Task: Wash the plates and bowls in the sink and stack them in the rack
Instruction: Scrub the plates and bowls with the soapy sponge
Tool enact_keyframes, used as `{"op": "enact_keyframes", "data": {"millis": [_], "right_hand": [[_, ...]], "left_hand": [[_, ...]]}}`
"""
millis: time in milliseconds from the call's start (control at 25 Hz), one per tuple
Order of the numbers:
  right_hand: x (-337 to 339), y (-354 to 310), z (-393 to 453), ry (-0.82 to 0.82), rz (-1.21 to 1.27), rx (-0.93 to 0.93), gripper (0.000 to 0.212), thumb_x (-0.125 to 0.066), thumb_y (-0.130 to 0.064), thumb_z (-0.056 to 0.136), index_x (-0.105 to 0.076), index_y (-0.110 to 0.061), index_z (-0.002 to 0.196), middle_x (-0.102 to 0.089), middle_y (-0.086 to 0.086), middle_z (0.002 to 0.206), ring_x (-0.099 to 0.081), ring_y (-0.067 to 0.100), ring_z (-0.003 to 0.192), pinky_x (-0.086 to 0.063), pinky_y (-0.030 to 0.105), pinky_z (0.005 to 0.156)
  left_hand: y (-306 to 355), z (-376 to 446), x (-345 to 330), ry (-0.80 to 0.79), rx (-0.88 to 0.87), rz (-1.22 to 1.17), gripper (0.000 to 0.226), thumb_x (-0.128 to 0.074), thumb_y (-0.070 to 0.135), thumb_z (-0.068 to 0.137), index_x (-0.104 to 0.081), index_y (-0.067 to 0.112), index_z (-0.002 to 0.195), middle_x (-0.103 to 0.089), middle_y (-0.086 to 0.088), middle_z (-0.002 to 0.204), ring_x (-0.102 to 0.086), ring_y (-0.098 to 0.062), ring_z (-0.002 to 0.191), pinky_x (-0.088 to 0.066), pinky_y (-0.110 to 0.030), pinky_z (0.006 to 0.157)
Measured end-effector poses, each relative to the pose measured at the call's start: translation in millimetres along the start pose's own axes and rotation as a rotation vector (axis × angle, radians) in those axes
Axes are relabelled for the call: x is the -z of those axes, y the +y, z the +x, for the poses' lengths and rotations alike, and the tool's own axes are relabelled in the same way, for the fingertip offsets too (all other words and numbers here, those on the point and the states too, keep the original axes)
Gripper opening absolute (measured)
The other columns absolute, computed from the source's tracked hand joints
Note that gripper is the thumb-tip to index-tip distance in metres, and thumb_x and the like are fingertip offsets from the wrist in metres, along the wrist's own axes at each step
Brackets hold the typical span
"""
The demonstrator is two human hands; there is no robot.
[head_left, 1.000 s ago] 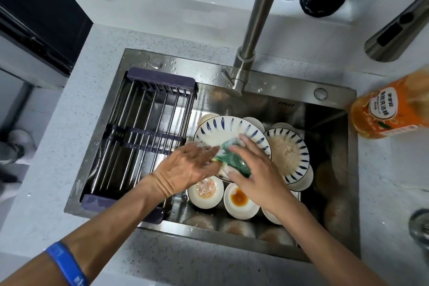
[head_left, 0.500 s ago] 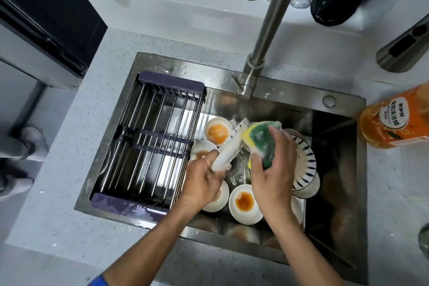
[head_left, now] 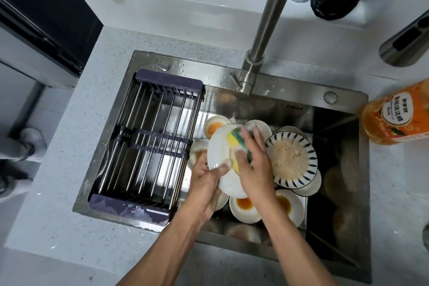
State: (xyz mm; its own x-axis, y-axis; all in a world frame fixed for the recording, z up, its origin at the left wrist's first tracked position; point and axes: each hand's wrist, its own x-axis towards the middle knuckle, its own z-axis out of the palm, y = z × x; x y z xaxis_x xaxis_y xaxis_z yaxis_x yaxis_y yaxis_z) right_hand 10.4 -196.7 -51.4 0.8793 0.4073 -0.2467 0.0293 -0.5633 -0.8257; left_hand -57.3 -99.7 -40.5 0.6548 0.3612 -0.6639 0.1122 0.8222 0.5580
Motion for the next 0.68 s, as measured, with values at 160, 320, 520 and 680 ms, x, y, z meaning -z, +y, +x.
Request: {"op": "enact_keyframes", "data": {"millis": [160, 320, 520, 680], "right_hand": [[2, -8, 12, -0.003, -0.146, 0.074, 0.050, -0.050, -0.018, 0.100, -0.042, -0.027, 0.149, -0.020, -0.006, 0.163, -0.016, 0.009, 0.149, -0.019, 0.034, 0.122], [-8, -28, 23, -0.100, -0.119, 0.193, 0.049, -0.051, -0.009, 0.095, -0.053, -0.024, 0.141, -0.029, -0.007, 0.159, -0.025, 0.010, 0.146, -0.023, 0.035, 0.121], [5, 0, 5, 0.032, 0.010, 0.041, 0.051, -0.048, -0.007, 0.093, -0.058, -0.037, 0.134, -0.035, -0.008, 0.157, -0.028, 0.005, 0.144, -0.031, 0.037, 0.118], [-6, -20, 13, -0.056, -0.124, 0.265, 0.051, -0.050, -0.003, 0.089, -0.061, -0.025, 0.133, -0.037, 0.000, 0.156, -0.029, 0.008, 0.140, -0.022, 0.027, 0.120]], "left_hand": [[-1, -6, -2, -0.009, 0.019, 0.055, 0.038, -0.056, -0.014, 0.086, -0.061, 0.008, 0.116, -0.073, -0.015, 0.103, -0.070, -0.025, 0.085, -0.058, -0.032, 0.060], [-1, 3, -5, 0.003, -0.044, 0.035, 0.043, -0.050, -0.020, 0.084, -0.061, 0.005, 0.117, -0.073, -0.011, 0.094, -0.068, -0.022, 0.080, -0.058, -0.028, 0.061], [-2, 0, 2, -0.050, -0.014, 0.040, 0.047, -0.066, -0.006, 0.075, -0.060, 0.005, 0.120, -0.070, -0.019, 0.107, -0.068, -0.027, 0.088, -0.058, -0.030, 0.061], [-10, 5, 2, 0.015, -0.009, -0.016, 0.046, -0.046, -0.020, 0.085, -0.060, 0.005, 0.122, -0.069, -0.019, 0.101, -0.067, -0.026, 0.081, -0.057, -0.026, 0.055]]}}
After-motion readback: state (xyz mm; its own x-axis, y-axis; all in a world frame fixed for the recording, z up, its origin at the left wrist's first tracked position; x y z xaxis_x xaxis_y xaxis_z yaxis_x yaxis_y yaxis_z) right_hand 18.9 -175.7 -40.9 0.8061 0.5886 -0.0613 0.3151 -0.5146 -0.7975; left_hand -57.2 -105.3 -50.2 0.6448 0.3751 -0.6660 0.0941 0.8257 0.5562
